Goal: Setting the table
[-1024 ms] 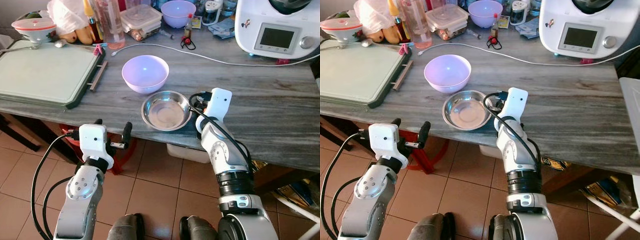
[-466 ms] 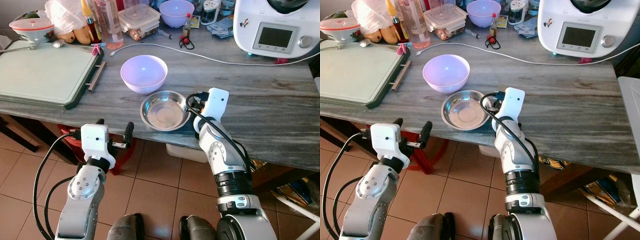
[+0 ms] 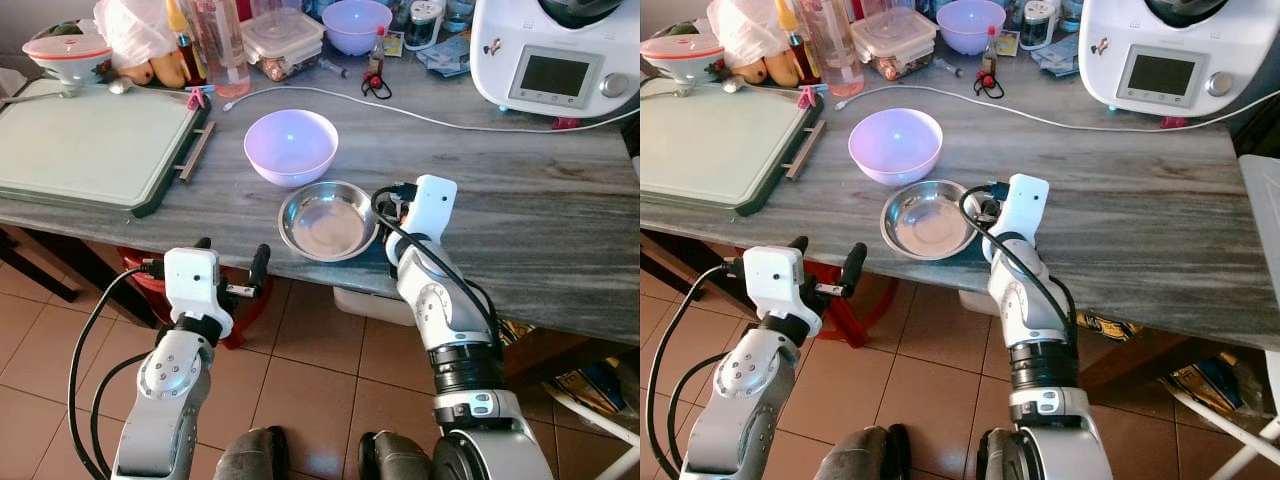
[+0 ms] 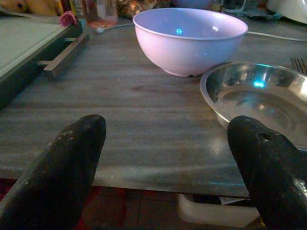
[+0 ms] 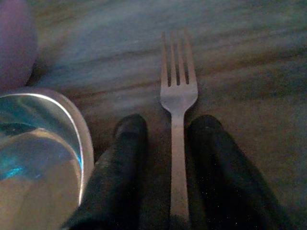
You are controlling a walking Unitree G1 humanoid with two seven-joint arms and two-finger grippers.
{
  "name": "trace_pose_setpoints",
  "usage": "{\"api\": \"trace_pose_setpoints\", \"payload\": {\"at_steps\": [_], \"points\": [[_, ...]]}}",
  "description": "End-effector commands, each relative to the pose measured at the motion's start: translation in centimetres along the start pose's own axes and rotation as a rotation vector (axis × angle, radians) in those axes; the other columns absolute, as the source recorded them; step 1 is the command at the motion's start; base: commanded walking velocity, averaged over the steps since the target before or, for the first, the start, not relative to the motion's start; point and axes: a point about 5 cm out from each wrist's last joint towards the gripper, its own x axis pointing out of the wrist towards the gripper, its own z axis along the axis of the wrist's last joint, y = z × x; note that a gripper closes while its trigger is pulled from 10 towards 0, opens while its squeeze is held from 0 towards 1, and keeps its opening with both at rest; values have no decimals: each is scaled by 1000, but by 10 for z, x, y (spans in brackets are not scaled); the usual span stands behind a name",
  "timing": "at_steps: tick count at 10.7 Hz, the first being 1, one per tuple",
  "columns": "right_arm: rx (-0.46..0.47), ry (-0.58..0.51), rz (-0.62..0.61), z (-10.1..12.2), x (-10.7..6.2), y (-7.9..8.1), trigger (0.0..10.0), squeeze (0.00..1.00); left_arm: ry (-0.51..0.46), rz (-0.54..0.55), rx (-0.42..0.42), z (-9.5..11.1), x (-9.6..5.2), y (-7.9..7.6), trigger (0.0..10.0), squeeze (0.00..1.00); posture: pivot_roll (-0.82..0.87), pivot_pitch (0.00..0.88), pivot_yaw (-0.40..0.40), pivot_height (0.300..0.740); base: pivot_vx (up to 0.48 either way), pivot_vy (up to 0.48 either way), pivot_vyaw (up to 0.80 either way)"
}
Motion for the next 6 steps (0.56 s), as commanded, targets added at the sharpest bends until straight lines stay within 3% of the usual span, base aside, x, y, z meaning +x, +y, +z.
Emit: {"api": "trace_pose_setpoints", "payload": {"at_steps": [1,2,3,6], "points": [[-5,-21,-18,4,-2,-2,10000,765,12,-3,0,-1,0,1,10000,0,36,159,42,740,0,0,0],[5,-40,-23,7,-2,-3,10000,341,11,-3,1,-1,0,1,10000,0,36,160,42,740,0,0,0],[-7,-82,-29,15,-3,-5,10000,0,10,-2,2,-1,0,2,10000,0,37,160,44,740,0,0,0],[-13,-177,-17,29,-5,-5,10000,0,7,4,3,0,-1,2,10000,0,37,156,47,740,0,0,0]]}}
